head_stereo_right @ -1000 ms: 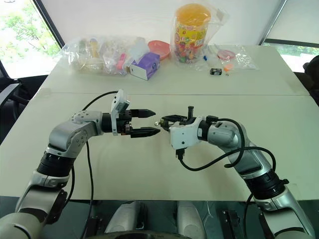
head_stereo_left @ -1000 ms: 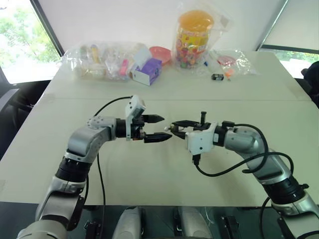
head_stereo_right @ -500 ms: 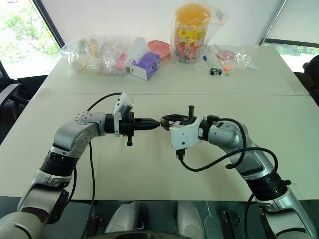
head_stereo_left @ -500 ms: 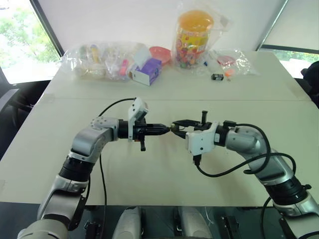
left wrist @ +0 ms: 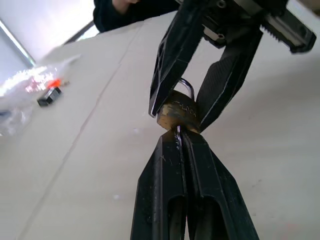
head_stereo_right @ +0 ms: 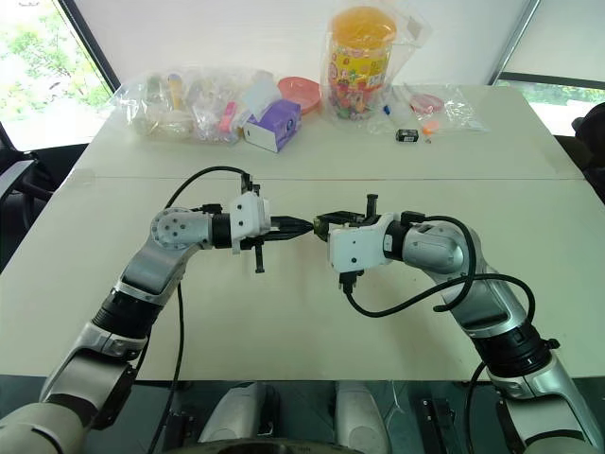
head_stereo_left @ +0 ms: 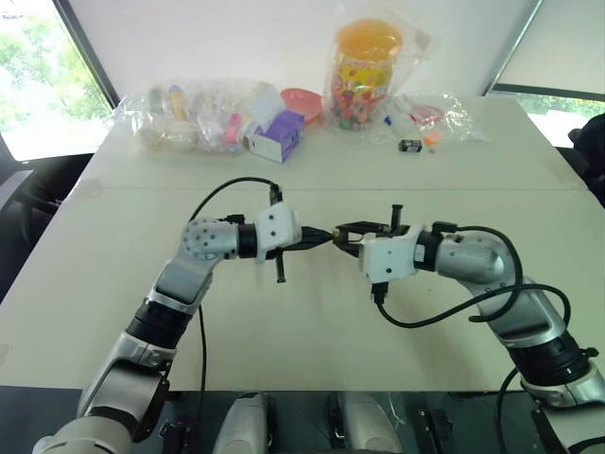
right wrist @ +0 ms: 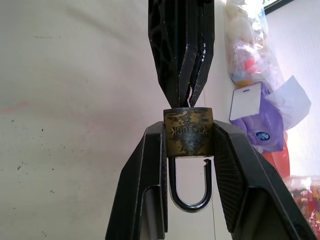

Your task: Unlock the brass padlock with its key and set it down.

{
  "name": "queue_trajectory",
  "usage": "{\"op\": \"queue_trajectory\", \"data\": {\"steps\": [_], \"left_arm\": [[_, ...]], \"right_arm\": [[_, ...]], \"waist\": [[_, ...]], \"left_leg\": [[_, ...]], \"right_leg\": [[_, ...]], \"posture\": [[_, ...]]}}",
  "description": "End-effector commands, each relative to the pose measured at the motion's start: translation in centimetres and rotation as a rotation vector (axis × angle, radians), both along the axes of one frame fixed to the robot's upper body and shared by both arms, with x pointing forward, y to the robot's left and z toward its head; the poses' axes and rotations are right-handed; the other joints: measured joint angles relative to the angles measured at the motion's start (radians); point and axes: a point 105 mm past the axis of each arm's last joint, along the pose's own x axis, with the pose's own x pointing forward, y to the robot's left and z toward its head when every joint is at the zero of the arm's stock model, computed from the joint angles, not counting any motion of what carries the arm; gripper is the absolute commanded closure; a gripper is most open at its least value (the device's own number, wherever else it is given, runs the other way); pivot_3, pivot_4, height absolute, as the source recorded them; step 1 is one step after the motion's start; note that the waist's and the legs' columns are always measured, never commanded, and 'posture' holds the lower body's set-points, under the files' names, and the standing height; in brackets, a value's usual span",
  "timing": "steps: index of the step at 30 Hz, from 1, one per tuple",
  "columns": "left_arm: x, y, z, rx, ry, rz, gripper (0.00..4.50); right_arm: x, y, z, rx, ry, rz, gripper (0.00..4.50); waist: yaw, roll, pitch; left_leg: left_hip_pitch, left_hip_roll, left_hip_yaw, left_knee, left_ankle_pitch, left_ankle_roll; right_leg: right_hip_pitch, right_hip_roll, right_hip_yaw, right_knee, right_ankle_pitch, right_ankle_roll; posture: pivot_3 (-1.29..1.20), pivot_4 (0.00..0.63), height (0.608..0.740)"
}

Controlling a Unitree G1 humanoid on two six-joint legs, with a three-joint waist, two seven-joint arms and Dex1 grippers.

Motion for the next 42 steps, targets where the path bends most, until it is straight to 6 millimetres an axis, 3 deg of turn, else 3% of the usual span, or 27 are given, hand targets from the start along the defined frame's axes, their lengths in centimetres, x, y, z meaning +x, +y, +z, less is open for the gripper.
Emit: {"op": "queue_trajectory", "data": {"steps": [1,4,6,10,13,19,24,34,37,41,42], "left_arm": [[-0.3,-0.4,1.9,-0.086,0.001,-0.014,4.44],[-0.5,0.3,1.4,-0.149,0.379,0.003,4.44],[-2.4,0.7,1.4,-0.137,0.618,-0.074,4.44],[-3.1,0.9,4.0,-0.311,0.88,-0.128,3.14],[-2.5,0.8,3.0,-0.305,0.897,-0.058,1.61],[-1.6,0.4,-0.3,-0.194,0.837,0.076,1.61],[-0.6,-0.2,-1.2,-0.218,0.838,0.111,1.61],[-0.2,-0.7,-1.1,-0.261,0.849,0.104,1.61],[-0.3,-0.7,-1.0,-0.27,0.857,0.096,2.4],[-0.6,-0.7,-1.3,-0.256,0.868,0.081,4.33],[-0.8,-0.7,-1.3,-0.251,0.874,0.075,4.45]], "right_arm": [[-1.0,1.3,0.2,-0.013,-0.006,0.081,3.8],[-1.0,1.1,0.2,-0.034,-0.014,0.084,3.8],[-1.0,1.1,0.1,-0.037,-0.015,0.084,3.8],[-1.0,0.9,0.0,-0.046,-0.014,0.083,3.8],[-0.9,0.8,0.1,-0.052,-0.018,0.082,3.8],[-0.9,0.8,0.3,-0.057,-0.028,0.083,3.8],[-0.9,0.9,0.3,-0.057,-0.031,0.086,3.8],[-1.0,0.8,0.3,-0.061,-0.028,0.083,3.8],[-1.1,0.8,0.3,-0.062,-0.027,0.083,3.8],[-1.1,0.8,0.3,-0.062,-0.027,0.081,3.8],[-1.1,0.7,0.3,-0.063,-0.027,0.081,3.8]], "waist": [[0.001,0.0,0.0],[0.001,0.0,0.0],[-0.002,0.0,0.0],[-0.001,0.0,0.001],[-0.001,0.0,0.001],[0.0,0.0,0.001],[0.001,0.0,0.0],[0.0,0.0,0.0],[0.001,0.0,0.0],[0.0,0.0,0.0],[0.0,0.0,0.0]], "left_leg": [[0.0,0.0,0.0,0.0,0.0,0.0],[0.0,0.0,0.0,0.0,0.0,0.0],[0.0,0.0,0.0,0.0,0.0,0.0],[0.0,0.001,-0.001,0.0,0.0,0.0],[0.0,0.0,-0.001,0.001,0.0,0.0],[0.001,0.0,-0.001,0.001,0.0,0.0],[0.001,0.0,-0.001,0.001,0.0,0.0],[0.0,0.0,-0.001,0.001,0.0,0.0],[0.0,0.0,-0.001,0.001,0.0,0.0],[0.0,0.0,-0.001,0.001,0.0,0.0],[0.001,0.0,-0.001,0.001,0.0,0.0]], "right_leg": [[0.0,0.0,0.0,0.0,0.0,0.0],[0.0,0.001,0.0,0.0,0.0,0.0],[0.0,0.001,0.0,0.0,0.0,0.0],[0.0,0.0,0.0,0.001,0.0,0.0],[0.001,0.0,0.0,0.0,0.0,0.0],[0.001,0.0,0.0,0.0,0.0,0.0],[0.001,0.0,0.0,0.0,0.0,0.0],[0.001,0.0,0.0,0.0,0.0,0.0],[0.001,0.0,0.0,0.0,0.0,0.0],[0.001,0.0,0.0,0.0,0.0,0.0],[0.001,0.0,0.0,0.0,0.0,0.0]], "posture": [[0.0,0.15,0.735],[0.0,0.15,0.735],[0.0,0.15,0.735],[0.0,0.15,0.735],[0.0,0.15,0.735],[0.0,0.15,0.735],[0.0,0.15,0.735],[0.0,0.15,0.735],[0.0,0.15,0.735],[0.0,0.15,0.735],[0.0,0.15,0.735]]}}
